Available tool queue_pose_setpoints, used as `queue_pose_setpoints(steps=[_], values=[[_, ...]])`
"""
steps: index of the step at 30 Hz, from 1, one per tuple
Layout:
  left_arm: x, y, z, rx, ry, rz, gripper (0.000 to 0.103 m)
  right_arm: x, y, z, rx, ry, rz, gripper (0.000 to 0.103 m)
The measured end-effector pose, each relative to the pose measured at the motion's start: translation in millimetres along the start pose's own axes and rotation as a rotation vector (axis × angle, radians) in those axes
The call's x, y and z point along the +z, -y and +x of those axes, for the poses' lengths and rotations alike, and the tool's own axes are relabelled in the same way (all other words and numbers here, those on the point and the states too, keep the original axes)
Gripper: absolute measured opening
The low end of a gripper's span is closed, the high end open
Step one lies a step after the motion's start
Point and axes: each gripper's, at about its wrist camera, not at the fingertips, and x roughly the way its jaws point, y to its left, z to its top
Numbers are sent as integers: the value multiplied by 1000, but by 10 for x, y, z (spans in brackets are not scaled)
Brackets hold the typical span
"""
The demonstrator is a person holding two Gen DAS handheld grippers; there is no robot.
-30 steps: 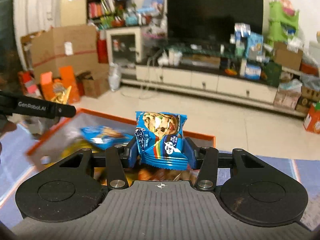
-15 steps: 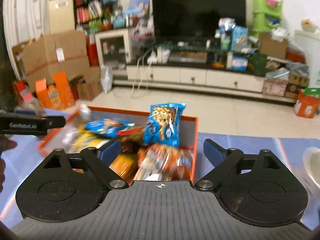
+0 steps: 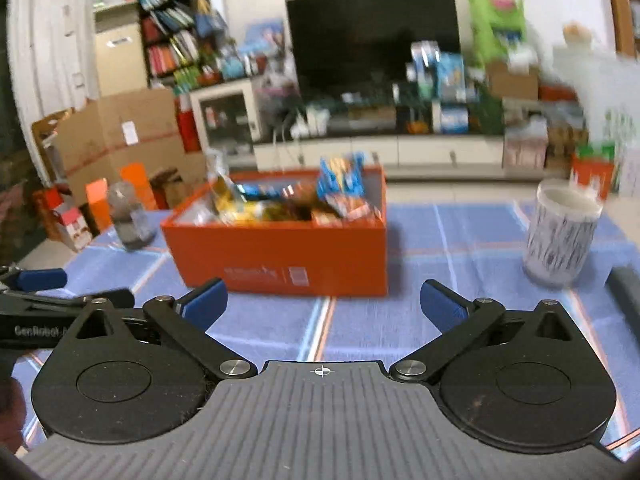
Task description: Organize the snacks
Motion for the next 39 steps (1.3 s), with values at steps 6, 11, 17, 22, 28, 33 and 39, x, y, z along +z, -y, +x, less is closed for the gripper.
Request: queue_pose_setpoints(steps=[6,11,17,22,28,33,39], values=[[-58,-4,281,-5,-82,-51,102,-153,172,313,-25,-90,59,96],[-87,-16,282,-4,-79,-60,102,-204,53,328,-45,-86,26,96],[-89,-93,350,10,-103,-93,102,-232,-33,383,-34,-94,43,96],[-93,-160,406,37,-117,-106,102,-248,-192,469,-42,-114,19,96],[-108,-227,461,53,-134,-134,102,-218,-409,466,-122,-85,-58,97],[-122,-192,499,90,-134,-114,102,-185,-390,455,-111,-80,-51,97],[-138,-133,505,101,-131,-88,102,-160,-316,412,-126,-64,-30,97]])
